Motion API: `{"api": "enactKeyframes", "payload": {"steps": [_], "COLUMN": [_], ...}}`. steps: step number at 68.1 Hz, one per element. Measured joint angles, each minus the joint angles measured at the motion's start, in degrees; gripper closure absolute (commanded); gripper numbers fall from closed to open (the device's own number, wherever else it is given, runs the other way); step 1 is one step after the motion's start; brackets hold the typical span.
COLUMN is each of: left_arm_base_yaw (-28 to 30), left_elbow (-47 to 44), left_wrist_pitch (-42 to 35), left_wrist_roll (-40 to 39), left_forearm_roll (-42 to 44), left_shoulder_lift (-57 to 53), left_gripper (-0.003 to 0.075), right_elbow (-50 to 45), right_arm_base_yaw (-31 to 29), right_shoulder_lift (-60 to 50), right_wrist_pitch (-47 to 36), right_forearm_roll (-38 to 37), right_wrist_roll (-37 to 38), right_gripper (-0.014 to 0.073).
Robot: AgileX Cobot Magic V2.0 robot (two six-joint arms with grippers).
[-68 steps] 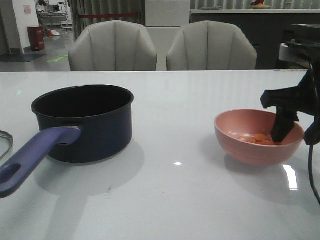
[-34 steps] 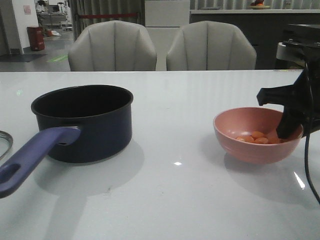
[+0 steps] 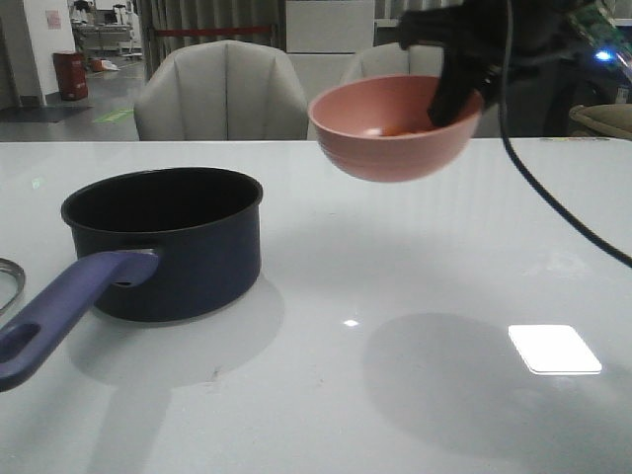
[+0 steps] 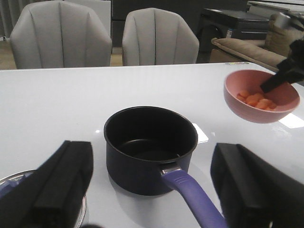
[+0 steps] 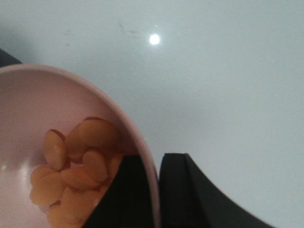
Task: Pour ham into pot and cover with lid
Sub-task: 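Lift the pink bowl and carry it over the pot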
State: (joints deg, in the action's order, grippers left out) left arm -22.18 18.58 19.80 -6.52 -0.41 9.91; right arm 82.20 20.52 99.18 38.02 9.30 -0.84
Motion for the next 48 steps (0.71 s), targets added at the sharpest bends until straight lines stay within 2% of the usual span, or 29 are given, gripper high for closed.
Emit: {"api": "enactKeyframes", "payload": {"steps": [9, 20, 37, 48], "left_arm_base_yaw": [0.0, 0.0, 0.0, 0.0], "left_elbow": [0.0, 0.0, 0.0, 0.0], "left_wrist_pitch": [0.0, 0.0, 0.0, 0.0], "left_wrist_roll": [0.0, 0.0, 0.0, 0.0], "left_forearm_roll": [0.0, 0.0, 0.0, 0.0], "left_shoulder_lift": [0.0, 0.0, 0.0, 0.0], "left_gripper": [0.019, 0.019, 0.019, 0.019], "right_elbow": [9.5, 16.6, 17.1, 10.3], "right_arm_base_yaw": [5.4, 9.9, 13.0, 13.0], "right_shoulder_lift": [4.8, 9.1, 10.0, 10.0], "right_wrist_pitch": [4.0, 4.3, -8.5, -22.7], "right_forearm_roll": [-1.7, -2.5, -2.5, -2.7], "right_wrist_roll": [0.3, 0.8, 1.9, 2.4], "right_gripper": [0.0465, 0.0465, 0.0465, 0.0465]}}
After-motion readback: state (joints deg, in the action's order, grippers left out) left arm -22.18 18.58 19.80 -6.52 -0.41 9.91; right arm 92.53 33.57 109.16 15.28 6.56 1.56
